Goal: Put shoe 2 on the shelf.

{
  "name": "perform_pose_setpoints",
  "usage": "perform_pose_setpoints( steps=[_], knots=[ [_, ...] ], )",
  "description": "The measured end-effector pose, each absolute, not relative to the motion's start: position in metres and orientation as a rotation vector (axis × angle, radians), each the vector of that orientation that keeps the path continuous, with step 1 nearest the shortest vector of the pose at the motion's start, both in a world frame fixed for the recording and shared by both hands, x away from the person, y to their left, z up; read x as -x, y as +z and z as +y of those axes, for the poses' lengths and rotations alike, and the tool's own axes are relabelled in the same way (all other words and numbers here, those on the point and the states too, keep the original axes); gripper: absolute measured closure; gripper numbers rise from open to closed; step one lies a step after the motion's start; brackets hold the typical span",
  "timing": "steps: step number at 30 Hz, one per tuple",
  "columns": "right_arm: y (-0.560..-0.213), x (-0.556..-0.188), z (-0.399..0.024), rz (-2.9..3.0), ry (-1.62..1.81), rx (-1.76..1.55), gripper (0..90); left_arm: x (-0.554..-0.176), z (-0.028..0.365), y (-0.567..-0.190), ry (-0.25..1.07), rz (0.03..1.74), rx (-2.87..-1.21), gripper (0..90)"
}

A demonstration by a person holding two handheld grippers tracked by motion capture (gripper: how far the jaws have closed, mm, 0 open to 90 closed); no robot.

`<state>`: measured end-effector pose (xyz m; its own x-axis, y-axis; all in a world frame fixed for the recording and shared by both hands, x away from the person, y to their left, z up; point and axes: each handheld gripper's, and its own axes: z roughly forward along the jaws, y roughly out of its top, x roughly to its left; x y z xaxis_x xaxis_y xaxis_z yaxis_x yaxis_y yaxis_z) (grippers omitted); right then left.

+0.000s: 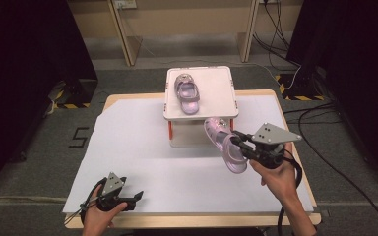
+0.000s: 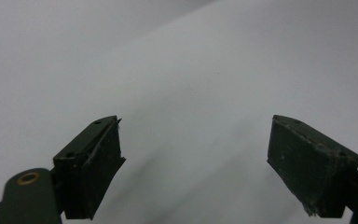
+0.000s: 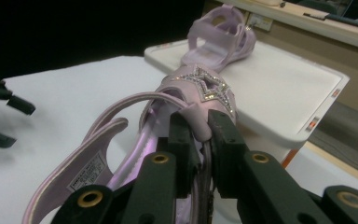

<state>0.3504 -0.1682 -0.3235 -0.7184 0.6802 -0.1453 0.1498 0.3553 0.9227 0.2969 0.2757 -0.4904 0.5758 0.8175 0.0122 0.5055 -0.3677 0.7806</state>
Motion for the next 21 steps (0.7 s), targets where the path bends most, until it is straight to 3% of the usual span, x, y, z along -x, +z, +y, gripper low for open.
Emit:
perform_pose_setpoints(
  steps=[7,21],
  knots=[
    [-0.302,-0.377,-0.166,2.058,1.349,-0.742,80.8,-0.297,0.276,-0.490,0.520,1.052,-2.047,16.8],
    [-0.291,-0.441,-0.147,2.003,1.302,-0.845,80.8,-0.297,0.276,-0.490,0.519,1.048,-2.047,16.9]
  ],
)
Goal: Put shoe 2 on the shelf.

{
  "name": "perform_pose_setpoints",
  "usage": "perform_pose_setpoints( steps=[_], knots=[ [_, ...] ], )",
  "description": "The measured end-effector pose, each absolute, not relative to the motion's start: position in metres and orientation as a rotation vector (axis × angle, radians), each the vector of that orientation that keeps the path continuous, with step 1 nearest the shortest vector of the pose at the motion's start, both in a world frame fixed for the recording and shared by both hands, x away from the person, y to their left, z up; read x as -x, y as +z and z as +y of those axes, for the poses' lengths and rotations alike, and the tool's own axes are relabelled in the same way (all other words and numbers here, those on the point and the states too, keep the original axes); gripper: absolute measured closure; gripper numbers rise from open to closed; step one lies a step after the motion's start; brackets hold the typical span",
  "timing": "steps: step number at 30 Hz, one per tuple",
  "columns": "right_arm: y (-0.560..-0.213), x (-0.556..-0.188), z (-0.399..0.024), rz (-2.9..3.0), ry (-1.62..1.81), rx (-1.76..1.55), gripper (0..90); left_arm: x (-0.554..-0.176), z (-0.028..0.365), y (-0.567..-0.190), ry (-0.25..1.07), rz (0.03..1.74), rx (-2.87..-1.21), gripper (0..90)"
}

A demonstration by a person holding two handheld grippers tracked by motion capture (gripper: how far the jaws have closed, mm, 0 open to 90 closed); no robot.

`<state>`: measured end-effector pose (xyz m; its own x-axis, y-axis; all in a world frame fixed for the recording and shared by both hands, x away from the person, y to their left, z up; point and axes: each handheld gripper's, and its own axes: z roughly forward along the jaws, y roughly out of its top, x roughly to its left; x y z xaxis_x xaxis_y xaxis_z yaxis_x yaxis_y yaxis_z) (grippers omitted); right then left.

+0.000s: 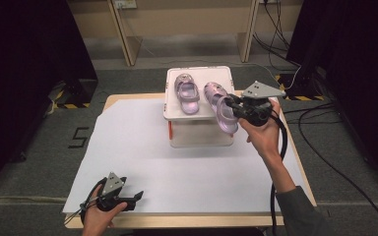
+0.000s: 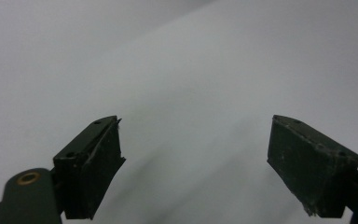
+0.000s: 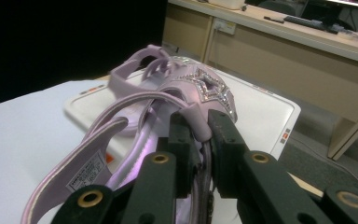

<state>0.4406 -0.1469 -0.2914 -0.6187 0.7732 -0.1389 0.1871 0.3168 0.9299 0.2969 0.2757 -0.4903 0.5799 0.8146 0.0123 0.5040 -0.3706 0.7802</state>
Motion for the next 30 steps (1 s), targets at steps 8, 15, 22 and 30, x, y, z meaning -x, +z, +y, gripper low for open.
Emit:
perform_pose_setpoints(
  steps=[8,15,22,30],
  knots=[
    [-0.297,-0.471,-0.141,1.976,1.288,-0.912,80.6,-0.297,0.276,-0.490,0.517,1.048,-2.047,16.8],
    [-0.299,-0.494,-0.130,1.964,1.252,-0.935,80.6,-0.297,0.276,-0.490,0.515,1.050,-2.045,16.9],
    [-0.300,-0.513,-0.115,1.958,1.168,-0.946,80.3,-0.297,0.276,-0.490,0.515,1.049,-2.044,16.8],
    [-0.305,-0.526,-0.102,1.951,1.121,-0.971,80.0,-0.297,0.276,-0.490,0.514,1.046,-2.043,16.8]
  ],
)
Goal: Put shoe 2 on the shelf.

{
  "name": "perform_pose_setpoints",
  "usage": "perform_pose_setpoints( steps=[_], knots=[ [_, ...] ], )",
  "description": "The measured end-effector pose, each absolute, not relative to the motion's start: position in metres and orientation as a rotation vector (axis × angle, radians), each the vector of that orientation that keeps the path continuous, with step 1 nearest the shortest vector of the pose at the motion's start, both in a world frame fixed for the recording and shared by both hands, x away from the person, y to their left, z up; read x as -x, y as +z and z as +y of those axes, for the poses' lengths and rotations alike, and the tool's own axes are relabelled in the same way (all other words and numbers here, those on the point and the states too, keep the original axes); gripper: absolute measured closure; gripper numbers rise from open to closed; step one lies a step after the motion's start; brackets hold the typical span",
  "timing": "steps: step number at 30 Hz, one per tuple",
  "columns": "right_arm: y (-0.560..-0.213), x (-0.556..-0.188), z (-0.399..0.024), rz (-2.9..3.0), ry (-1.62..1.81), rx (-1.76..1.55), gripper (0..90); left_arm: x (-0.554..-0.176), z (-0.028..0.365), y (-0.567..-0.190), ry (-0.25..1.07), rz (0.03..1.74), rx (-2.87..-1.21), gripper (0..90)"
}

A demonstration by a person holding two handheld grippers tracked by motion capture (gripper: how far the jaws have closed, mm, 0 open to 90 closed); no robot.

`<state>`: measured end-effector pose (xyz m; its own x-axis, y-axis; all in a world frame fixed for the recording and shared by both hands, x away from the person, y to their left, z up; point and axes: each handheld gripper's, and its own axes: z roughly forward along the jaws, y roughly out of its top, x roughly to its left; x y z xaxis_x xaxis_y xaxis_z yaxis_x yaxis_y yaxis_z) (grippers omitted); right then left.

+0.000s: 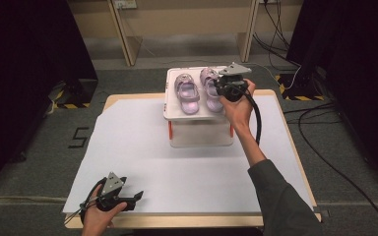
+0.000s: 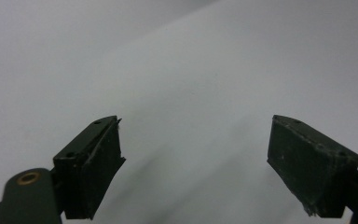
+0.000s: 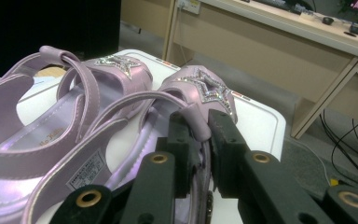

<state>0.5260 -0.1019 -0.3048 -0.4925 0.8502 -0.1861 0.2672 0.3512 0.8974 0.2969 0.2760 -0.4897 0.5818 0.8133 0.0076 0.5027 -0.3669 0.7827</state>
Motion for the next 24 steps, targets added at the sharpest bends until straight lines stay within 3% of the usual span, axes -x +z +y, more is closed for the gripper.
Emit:
perform_pose_setpoints(
  steps=[18,24],
  knots=[
    [-0.314,-0.527,-0.079,1.972,1.050,-0.956,72.2,-0.297,0.276,-0.490,0.516,1.042,-2.050,16.9],
    [-0.312,-0.529,-0.078,1.954,1.033,-0.944,76.6,-0.297,0.276,-0.490,0.516,1.042,-2.052,16.8]
  ],
)
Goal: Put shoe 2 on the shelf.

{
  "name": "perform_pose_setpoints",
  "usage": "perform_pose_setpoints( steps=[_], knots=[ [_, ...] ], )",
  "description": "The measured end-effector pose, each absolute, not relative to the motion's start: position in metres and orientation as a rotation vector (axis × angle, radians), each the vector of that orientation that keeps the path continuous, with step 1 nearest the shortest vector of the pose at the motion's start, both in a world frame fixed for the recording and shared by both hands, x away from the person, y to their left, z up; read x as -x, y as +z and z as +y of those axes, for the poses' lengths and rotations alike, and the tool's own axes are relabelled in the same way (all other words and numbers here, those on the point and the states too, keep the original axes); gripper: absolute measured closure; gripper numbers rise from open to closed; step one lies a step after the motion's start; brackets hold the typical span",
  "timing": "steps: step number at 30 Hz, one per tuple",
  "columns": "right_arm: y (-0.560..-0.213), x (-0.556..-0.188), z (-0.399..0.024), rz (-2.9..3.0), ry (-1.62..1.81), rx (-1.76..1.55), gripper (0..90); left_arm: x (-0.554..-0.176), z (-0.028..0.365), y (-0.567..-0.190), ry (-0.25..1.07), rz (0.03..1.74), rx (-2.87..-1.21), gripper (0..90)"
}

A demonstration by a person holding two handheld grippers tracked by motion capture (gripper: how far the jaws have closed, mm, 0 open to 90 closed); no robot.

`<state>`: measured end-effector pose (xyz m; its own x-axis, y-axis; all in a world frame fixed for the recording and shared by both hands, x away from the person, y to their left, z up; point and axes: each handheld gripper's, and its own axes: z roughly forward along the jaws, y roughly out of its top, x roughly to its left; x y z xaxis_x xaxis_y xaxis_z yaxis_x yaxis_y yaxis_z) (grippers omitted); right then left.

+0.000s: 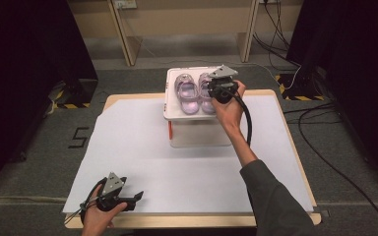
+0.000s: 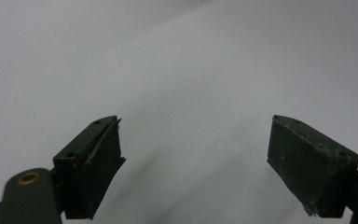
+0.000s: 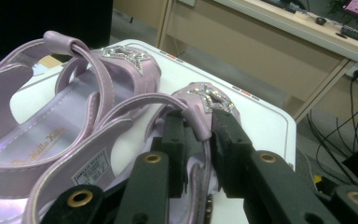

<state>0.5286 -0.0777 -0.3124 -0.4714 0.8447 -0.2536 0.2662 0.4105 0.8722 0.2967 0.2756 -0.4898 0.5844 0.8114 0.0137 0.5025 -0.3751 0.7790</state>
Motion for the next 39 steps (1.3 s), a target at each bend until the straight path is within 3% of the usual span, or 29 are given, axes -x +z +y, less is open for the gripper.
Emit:
perform_pose_setpoints(
  steps=[11,17,20,39],
  knots=[
    [-0.316,-0.528,-0.073,1.962,0.958,-0.899,73.5,-0.297,0.276,-0.490,0.514,1.041,-2.055,16.9],
    [-0.313,-0.527,-0.084,1.938,1.056,-0.947,54.7,-0.297,0.276,-0.490,0.513,1.043,-2.052,16.8],
    [-0.308,-0.522,-0.090,1.933,1.085,-0.949,50.3,-0.297,0.275,-0.490,0.514,1.044,-2.057,16.8],
    [-0.306,-0.471,-0.128,1.937,1.291,-0.946,40.4,-0.297,0.274,-0.491,0.515,1.046,-2.062,16.9]
  ],
)
